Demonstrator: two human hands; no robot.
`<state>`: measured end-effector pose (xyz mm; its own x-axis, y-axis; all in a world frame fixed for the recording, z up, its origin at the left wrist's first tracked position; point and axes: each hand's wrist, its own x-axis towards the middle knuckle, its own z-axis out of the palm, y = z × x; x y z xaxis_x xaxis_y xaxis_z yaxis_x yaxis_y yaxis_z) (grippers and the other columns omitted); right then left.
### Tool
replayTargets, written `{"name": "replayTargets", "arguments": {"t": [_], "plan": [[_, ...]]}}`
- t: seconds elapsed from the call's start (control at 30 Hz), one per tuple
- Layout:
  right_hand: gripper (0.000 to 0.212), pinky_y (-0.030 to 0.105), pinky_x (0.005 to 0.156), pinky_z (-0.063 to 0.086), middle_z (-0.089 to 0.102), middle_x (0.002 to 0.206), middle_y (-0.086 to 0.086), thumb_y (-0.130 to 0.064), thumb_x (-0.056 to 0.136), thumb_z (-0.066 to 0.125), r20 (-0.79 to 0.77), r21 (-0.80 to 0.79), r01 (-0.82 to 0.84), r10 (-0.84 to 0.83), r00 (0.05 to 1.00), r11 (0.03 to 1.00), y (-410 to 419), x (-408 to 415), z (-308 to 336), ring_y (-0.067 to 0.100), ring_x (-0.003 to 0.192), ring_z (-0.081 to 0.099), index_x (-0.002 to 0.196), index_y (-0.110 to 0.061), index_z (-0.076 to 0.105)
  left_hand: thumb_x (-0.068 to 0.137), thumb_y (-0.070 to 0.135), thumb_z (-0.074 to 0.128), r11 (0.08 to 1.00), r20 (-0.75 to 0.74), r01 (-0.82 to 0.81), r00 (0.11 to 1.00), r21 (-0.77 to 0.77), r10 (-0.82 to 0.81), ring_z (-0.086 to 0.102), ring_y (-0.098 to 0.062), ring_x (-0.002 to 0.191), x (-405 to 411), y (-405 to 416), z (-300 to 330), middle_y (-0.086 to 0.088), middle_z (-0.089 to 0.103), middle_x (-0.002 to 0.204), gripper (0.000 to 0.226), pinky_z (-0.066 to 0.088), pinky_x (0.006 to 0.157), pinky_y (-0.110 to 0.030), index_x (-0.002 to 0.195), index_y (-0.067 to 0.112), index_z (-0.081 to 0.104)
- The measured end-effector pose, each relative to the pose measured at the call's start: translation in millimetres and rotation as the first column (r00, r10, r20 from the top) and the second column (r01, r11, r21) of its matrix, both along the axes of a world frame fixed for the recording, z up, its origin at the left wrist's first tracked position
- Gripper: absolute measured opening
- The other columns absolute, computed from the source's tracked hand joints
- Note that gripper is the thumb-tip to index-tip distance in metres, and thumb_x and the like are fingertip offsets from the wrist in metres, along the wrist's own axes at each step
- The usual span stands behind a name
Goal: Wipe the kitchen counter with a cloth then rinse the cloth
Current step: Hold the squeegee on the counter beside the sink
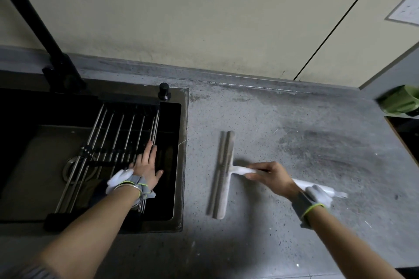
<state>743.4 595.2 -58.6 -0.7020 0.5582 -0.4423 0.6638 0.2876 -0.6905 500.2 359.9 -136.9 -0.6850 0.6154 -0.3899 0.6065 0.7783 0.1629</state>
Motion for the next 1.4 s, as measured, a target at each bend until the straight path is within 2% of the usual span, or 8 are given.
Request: {"name": "replayTargets", "arguments": {"t": [0.17,0.23,0.33,0.47,0.67,1.1,1.27,1.4], "plan": [[0.022,0.031,0.062,0.047,0.073,0.092,-0.001,-0.025,0.074,0.074,0.055,0.019,0.028,-0.029,0.998,0.999,29,35,8,0.030,0.072,0.065,0.092,-0.036,0.068,0.096,0.040,0.043,0.999,-0.075,-0.015,0.997,0.045,0.018,0.016,-0.020,0.142,-10,7,3,0.002,0.007,0.157,0.079,0.023,0.111,-0.034,0.151,0.012,-0.007],[0.023,0.030,0.067,0.052,0.072,0.091,-0.006,-0.024,0.073,0.075,0.059,0.037,0.016,-0.019,0.998,0.999,33,37,6,0.018,0.076,0.068,0.090,-0.038,0.067,0.096,0.039,0.044,0.998,-0.057,-0.048,0.997,0.045,0.051,0.012,-0.019,0.144,-12,11,2,0.001,0.003,0.158,0.080,0.022,0.112,-0.035,0.151,0.012,-0.009],[0.020,0.016,0.052,0.045,0.073,0.087,-0.007,-0.031,0.073,0.074,0.092,0.036,-0.042,0.039,0.995,0.998,35,30,-1,-0.002,0.057,0.060,0.089,-0.041,0.068,0.096,0.039,0.046,0.995,0.021,-0.096,0.995,0.041,0.095,0.006,-0.019,0.146,-12,15,-3,0.001,-0.009,0.159,0.085,0.019,0.114,-0.040,0.150,0.013,-0.014],[0.023,0.022,0.070,0.052,0.070,0.087,-0.019,-0.040,0.073,0.073,0.115,0.027,-0.113,0.109,0.987,0.993,28,10,-9,0.001,0.075,0.065,0.096,-0.043,0.068,0.092,0.034,0.055,0.984,0.091,-0.154,0.985,0.088,0.146,0.007,-0.024,0.146,-11,12,-11,-0.001,-0.016,0.158,0.093,0.022,0.115,-0.040,0.149,0.016,-0.016],[0.030,0.038,0.095,0.049,0.069,0.111,-0.008,-0.033,0.078,0.072,0.104,-0.046,-0.220,0.224,0.969,0.974,15,-33,-15,0.010,0.099,0.064,0.108,-0.030,0.069,0.090,0.029,0.059,0.980,0.148,-0.183,0.974,0.074,0.171,0.000,-0.027,0.147,-15,15,-10,-0.003,-0.019,0.158,0.097,0.018,0.115,-0.038,0.149,0.019,-0.018],[0.033,0.028,0.096,0.046,0.067,0.113,-0.012,-0.037,0.077,0.073,0.040,-0.070,-0.235,0.238,0.970,0.969,-20,-86,-19,0.006,0.102,0.061,0.108,-0.030,0.069,0.092,0.032,0.056,0.985,0.184,-0.174,0.967,-0.020,0.174,-0.006,-0.025,0.147,-14,20,3,-0.007,-0.020,0.157,0.096,0.013,0.117,-0.038,0.147,0.020,-0.021],[0.026,0.022,0.084,0.048,0.069,0.106,-0.016,-0.035,0.076,0.072,0.005,-0.099,-0.137,0.138,0.990,0.986,7,-54,-9,-0.003,0.085,0.062,0.102,-0.037,0.069,0.092,0.031,0.057,0.982,0.228,-0.186,0.955,-0.027,0.187,-0.005,-0.028,0.147,-16,22,3,-0.007,-0.021,0.157,0.097,0.010,0.117,-0.039,0.147,0.022,-0.023],[0.033,0.032,0.076,0.054,0.072,0.102,-0.008,-0.037,0.070,0.074,0.056,-0.025,-0.036,0.037,0.998,0.999,36,-11,-1,0.024,0.083,0.068,0.102,-0.034,0.068,0.091,0.032,0.058,0.980,0.211,-0.195,0.958,-0.030,0.197,-0.002,-0.030,0.147,-16,21,2,-0.009,-0.019,0.157,0.098,0.011,0.117,-0.039,0.147,0.022,-0.022]]}}
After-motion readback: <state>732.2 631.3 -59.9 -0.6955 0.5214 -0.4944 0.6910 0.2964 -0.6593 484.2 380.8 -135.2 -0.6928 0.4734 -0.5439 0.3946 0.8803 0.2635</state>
